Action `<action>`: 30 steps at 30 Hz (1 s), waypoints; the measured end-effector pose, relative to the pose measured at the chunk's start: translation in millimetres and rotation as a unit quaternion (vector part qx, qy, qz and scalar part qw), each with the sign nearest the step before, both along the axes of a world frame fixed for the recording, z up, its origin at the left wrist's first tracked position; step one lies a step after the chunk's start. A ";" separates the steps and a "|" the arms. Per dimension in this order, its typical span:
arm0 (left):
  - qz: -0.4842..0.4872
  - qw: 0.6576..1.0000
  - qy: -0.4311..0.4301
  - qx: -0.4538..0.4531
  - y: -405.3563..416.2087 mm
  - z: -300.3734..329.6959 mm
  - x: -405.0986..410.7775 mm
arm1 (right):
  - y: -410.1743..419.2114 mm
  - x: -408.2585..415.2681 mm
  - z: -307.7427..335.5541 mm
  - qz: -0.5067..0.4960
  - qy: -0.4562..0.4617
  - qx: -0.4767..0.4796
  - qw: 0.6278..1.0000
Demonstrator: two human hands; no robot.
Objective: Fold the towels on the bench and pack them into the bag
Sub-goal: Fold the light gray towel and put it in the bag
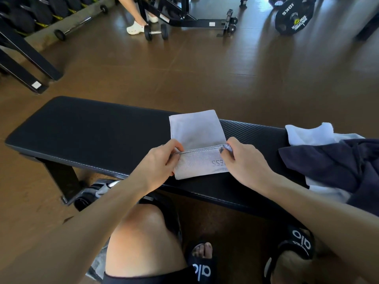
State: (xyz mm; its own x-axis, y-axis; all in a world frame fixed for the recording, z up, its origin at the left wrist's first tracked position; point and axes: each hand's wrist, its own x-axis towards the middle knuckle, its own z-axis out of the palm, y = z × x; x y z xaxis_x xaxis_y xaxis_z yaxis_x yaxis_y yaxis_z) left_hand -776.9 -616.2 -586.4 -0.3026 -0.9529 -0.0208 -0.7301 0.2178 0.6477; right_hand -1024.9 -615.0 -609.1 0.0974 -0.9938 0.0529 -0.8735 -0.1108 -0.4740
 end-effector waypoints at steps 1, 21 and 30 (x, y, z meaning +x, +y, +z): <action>0.001 1.000 -0.011 -0.008 -2.0 -2.5 -1.4 | -0.3 -0.3 -2.0 -0.003 0.008 -0.001 1.000; -0.229 0.874 -0.370 -0.217 -5.3 -3.6 -18.9 | 0.8 -2.2 -10.4 0.109 0.202 -0.196 0.953; -0.199 0.895 -0.348 -0.196 5.1 -4.8 -18.5 | 11.1 -14.8 6.1 0.234 0.235 -0.114 0.937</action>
State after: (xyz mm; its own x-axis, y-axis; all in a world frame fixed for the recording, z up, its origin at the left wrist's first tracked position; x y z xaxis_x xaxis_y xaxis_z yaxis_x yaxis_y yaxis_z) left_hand -795.4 -611.2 -591.2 -0.6628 -0.7484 -0.0233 -0.7417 0.6606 -0.1162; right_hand -1039.7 -604.0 -603.1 0.5853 -0.8045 0.1005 -0.8101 -0.5854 0.0322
